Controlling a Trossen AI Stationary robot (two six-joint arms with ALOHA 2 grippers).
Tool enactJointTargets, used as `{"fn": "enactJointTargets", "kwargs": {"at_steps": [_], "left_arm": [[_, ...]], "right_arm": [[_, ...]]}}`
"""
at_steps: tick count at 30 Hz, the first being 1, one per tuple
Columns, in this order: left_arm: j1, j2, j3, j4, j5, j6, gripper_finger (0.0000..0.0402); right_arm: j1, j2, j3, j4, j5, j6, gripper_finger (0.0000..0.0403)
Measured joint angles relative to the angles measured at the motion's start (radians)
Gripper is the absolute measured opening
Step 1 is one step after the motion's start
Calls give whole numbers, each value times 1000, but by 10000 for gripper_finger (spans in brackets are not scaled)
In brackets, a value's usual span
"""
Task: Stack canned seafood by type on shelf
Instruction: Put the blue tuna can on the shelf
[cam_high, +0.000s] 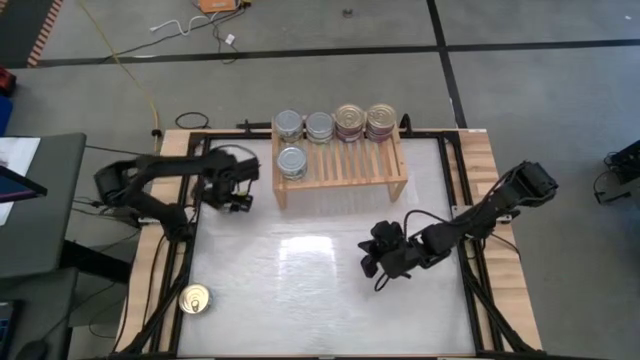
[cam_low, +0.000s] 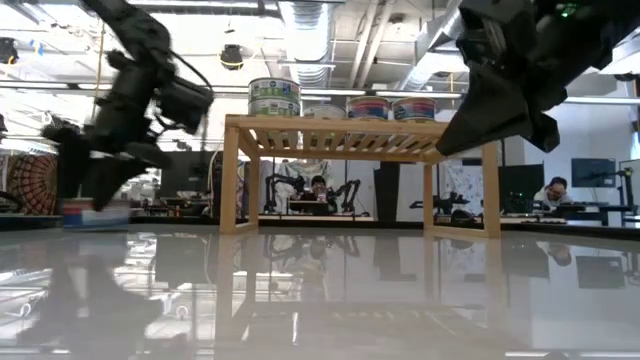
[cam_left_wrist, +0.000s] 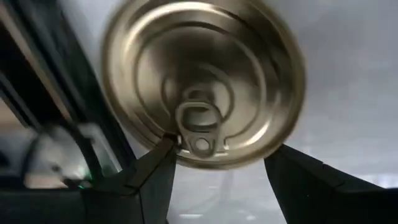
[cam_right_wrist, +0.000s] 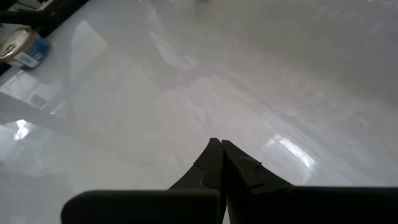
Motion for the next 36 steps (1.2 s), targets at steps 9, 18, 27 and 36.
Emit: {"fn": "enactJointTargets", "kwargs": {"at_steps": [9,18,27,36], "left_arm": [[-242,-380,-235,160,98,-370,231],[-508,-610,-195,206,-16,-648,231],[-558,-678,-45,-54,-224,-720,231],[-557,-670,-44,17,-396,-714,231]], "right_arm": [[18,0,0,62,-1,-18,27],[18,0,0,176,-1,-51,27],[17,0,0,267,-1,-103,27],[11,0,0,269,-1,-128,27]]}}
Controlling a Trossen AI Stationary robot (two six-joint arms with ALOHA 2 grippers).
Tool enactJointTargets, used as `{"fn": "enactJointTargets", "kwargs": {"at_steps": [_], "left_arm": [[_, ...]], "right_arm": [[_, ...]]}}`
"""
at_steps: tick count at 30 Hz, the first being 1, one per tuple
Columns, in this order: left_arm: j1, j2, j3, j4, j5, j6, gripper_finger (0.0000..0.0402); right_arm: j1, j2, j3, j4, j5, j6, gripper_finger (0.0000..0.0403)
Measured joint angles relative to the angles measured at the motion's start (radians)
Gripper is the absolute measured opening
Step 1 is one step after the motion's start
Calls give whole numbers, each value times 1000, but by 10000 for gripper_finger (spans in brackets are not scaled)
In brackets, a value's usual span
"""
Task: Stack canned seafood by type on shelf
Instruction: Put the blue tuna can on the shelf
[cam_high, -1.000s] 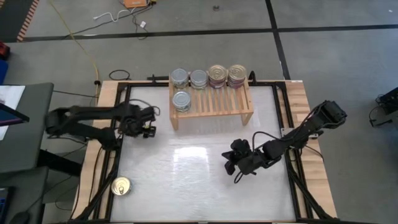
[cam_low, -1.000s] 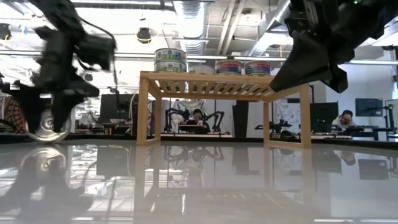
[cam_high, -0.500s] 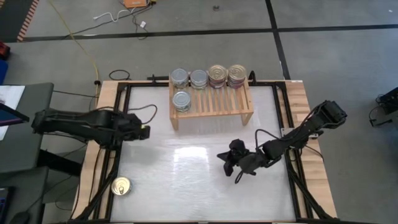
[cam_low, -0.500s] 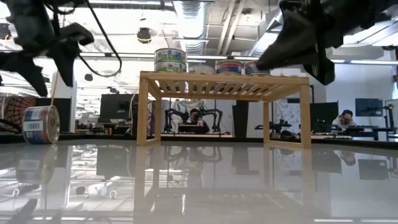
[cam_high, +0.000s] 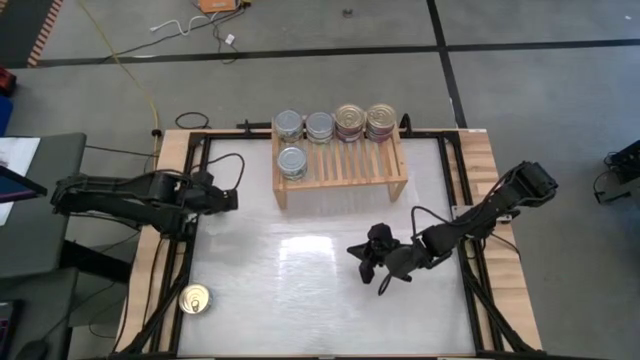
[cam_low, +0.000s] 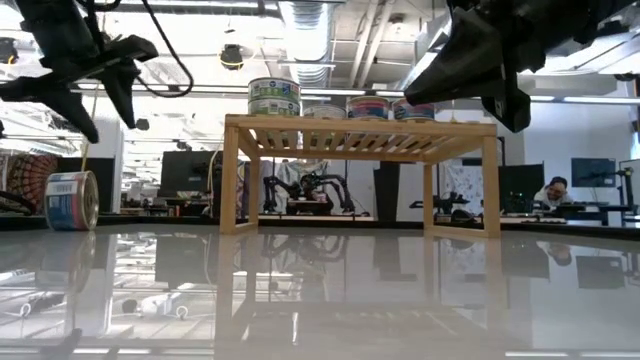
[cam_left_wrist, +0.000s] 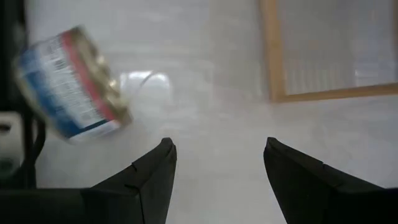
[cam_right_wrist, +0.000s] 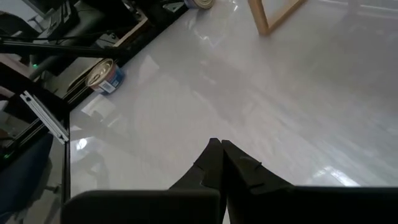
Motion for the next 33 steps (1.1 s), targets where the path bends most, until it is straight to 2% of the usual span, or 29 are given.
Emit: {"fn": "enactJointTargets", "kwargs": {"at_steps": [3,14,23,27,30,33], "left_arm": [[0,0,0,21,-35,58,231],[21,0,0,19,-162,71,235],[127,0,-1,25,-179,121,314],[129,0,-1,26,-160,56,322],[152,6,-1,24,-187,-18,321],[227,6,-1,26,-188,73,320]], "right_arm": [[-10,0,0,1,0,-13,27],[-43,0,0,2,-2,-53,27],[-72,0,0,2,-4,-79,27],[-82,0,0,2,-4,-79,27],[-91,0,0,2,-5,-79,27],[-103,0,0,2,-5,-82,27]]}}
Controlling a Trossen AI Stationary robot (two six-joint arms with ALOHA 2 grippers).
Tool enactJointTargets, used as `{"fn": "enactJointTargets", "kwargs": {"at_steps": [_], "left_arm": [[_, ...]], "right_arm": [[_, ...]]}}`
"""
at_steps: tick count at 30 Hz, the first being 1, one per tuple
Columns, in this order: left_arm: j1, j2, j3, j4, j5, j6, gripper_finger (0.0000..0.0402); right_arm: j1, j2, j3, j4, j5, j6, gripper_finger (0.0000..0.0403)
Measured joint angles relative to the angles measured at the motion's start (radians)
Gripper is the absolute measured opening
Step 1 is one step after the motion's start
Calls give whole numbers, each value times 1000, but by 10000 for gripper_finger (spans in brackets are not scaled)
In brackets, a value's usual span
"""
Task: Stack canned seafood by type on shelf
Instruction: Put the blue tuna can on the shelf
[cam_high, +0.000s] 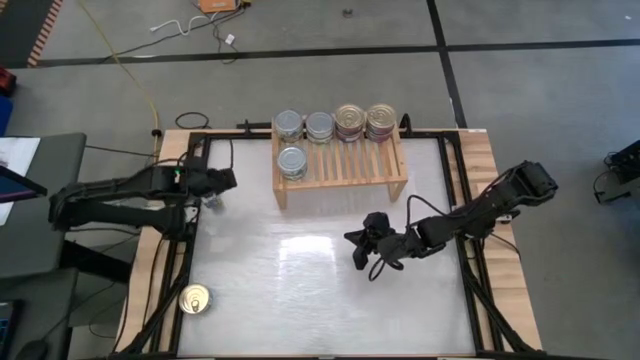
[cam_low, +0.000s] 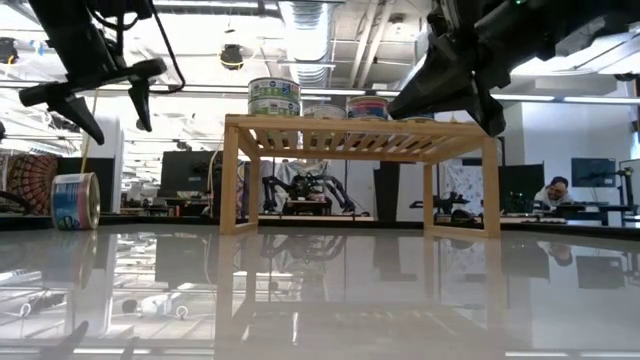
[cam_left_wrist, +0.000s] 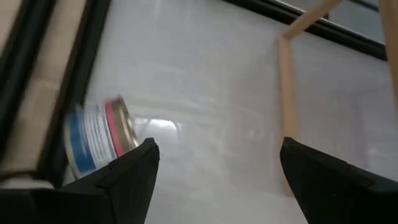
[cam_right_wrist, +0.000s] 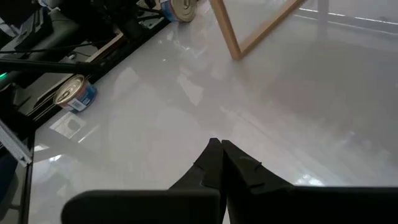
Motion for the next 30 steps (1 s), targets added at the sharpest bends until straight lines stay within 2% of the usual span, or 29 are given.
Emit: {"fn": "enactJointTargets", "kwargs": {"at_steps": [7,13,22,30], "left_arm": [[269,8,0,76,139,296,320],[462,76,0,-47,295,367,320],[515,237,0,-132,370,367,319],[515,383,0,-143,340,385,319]], "right_arm": [[-37,0,0,0,-58,-42,27],[-64,0,0,0,-91,-41,27],[-65,0,0,0,-102,-42,27],[-57,0,0,0,-103,-41,27]]}}
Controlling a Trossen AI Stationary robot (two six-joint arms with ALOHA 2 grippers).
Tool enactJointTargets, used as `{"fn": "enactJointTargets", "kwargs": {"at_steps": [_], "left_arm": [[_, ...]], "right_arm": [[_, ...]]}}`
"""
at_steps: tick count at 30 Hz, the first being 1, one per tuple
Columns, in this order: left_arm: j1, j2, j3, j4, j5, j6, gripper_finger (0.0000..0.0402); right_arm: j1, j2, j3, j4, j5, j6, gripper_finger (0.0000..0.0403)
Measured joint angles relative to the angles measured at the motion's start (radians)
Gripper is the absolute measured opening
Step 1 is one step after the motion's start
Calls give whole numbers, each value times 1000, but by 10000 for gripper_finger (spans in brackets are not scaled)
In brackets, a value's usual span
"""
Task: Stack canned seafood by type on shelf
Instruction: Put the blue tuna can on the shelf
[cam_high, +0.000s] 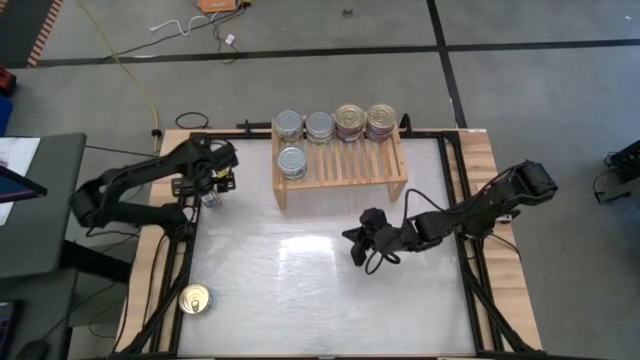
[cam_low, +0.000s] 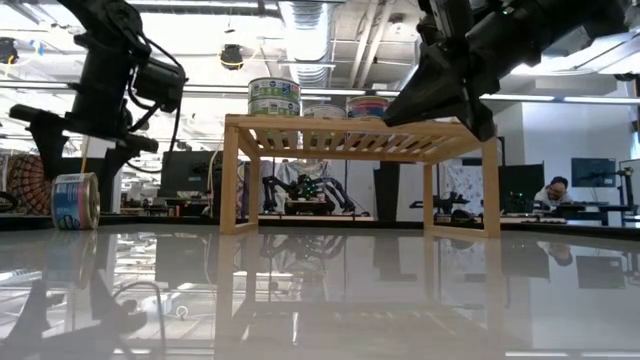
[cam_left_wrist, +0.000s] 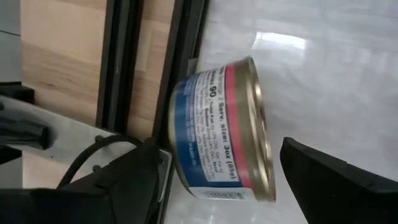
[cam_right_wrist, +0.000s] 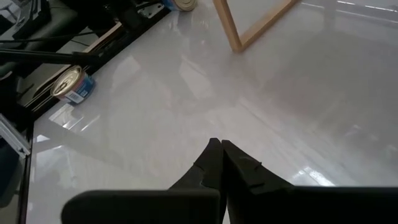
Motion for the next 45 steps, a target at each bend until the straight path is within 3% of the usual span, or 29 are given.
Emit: {"fn": "enactJointTargets", "kwargs": {"at_steps": [6,14,20,24,29,35,40,45], "left_arm": [[0,17,-21,45,2,-6,290],[0,14,-59,68,40,-26,183],[-21,-39,-60,66,68,-19,180],[-77,-131,-57,63,141,-21,180],[-258,-293,-6,31,187,-142,180],[-561,-447,92,59,53,-404,180],[-843,-389,104,336,-67,-453,180],[-1033,-243,102,624,-172,-438,180]], "right_arm": [[10,0,0,0,0,0,27],[10,0,0,0,0,1,27],[10,0,0,0,0,0,27],[10,0,0,0,0,1,27],[10,0,0,0,-1,1,27],[10,0,0,-1,-1,15,27],[11,0,0,-7,-12,74,27],[17,-8,0,-110,-124,184,27]]}}
